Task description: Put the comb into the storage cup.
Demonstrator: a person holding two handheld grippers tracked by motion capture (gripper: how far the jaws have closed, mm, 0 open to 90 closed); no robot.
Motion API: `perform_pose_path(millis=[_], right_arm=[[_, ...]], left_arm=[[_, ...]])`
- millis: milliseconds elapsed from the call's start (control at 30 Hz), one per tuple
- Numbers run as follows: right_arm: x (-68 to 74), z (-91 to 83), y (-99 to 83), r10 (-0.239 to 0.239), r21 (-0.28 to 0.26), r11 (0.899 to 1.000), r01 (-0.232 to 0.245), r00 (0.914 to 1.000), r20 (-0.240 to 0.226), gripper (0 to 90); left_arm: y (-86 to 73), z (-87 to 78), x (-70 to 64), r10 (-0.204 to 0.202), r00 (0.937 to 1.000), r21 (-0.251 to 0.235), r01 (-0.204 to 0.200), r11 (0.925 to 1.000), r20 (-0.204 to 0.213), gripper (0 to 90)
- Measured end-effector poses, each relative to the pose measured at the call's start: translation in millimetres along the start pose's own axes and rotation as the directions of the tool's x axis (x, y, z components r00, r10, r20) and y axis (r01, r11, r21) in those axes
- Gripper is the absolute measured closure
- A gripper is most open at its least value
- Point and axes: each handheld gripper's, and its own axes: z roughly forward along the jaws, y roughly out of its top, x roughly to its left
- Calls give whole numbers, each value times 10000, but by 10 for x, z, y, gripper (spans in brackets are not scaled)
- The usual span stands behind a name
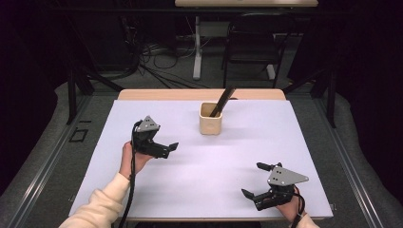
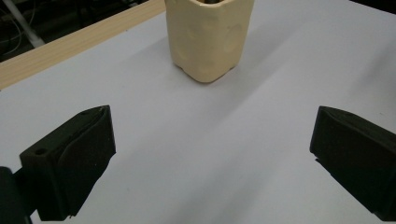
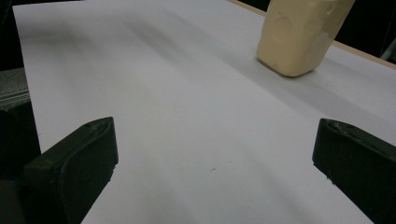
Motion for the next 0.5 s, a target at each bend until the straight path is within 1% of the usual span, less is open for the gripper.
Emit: perform_pose_path(millis=[133, 267, 500], right_arm=[[0, 2, -1, -4, 28, 10000, 4, 10000, 6, 0], [1, 4, -2, 18, 45, 10000, -18, 10000, -9, 0], [1, 5, -2, -27, 63, 10000, 27, 10000, 11, 0]], left_arm=[[-83, -68, -20, -5, 10000, -17, 5, 10000, -79, 0], [-173, -130, -36, -151, 9997, -114, 149, 9998, -185, 0], [-324, -222, -73, -317, 9991, -102, 314, 9995, -279, 0]])
